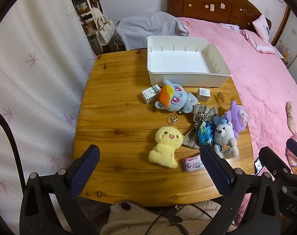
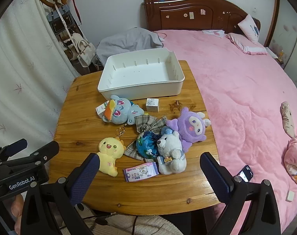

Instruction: Organize objects

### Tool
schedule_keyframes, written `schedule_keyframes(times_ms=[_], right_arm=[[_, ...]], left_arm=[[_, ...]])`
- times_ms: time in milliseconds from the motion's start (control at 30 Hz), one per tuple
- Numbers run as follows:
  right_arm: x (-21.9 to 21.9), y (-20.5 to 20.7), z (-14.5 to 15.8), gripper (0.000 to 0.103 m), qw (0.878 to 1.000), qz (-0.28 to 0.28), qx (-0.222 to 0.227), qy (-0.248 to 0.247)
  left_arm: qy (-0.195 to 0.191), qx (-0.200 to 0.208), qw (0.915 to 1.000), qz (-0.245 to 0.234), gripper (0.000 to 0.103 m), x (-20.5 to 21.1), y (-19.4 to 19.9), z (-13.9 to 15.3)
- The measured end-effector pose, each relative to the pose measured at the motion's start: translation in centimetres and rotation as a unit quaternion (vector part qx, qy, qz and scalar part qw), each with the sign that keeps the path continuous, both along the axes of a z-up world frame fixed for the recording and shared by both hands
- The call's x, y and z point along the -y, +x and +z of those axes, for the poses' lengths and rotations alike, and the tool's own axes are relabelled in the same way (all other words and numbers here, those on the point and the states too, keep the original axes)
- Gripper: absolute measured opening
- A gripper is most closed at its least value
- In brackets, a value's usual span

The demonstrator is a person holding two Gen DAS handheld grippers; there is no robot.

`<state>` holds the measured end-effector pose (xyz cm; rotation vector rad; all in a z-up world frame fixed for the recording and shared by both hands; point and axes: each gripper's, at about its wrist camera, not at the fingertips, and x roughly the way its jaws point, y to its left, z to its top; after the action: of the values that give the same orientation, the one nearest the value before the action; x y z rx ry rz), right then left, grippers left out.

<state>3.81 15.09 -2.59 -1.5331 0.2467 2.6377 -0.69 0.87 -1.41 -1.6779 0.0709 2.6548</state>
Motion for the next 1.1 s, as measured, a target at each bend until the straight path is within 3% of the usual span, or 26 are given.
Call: schedule_keyframes(times_ms=[1100], right_arm=[[-0.9, -0.3, -0.9, 0.103, 1.000, -0.013, 0.010, 0.010]], left_arm=[[0.003, 0.001, 1.0000, 0.004, 0.102, 0.0, -0.8, -0.1]])
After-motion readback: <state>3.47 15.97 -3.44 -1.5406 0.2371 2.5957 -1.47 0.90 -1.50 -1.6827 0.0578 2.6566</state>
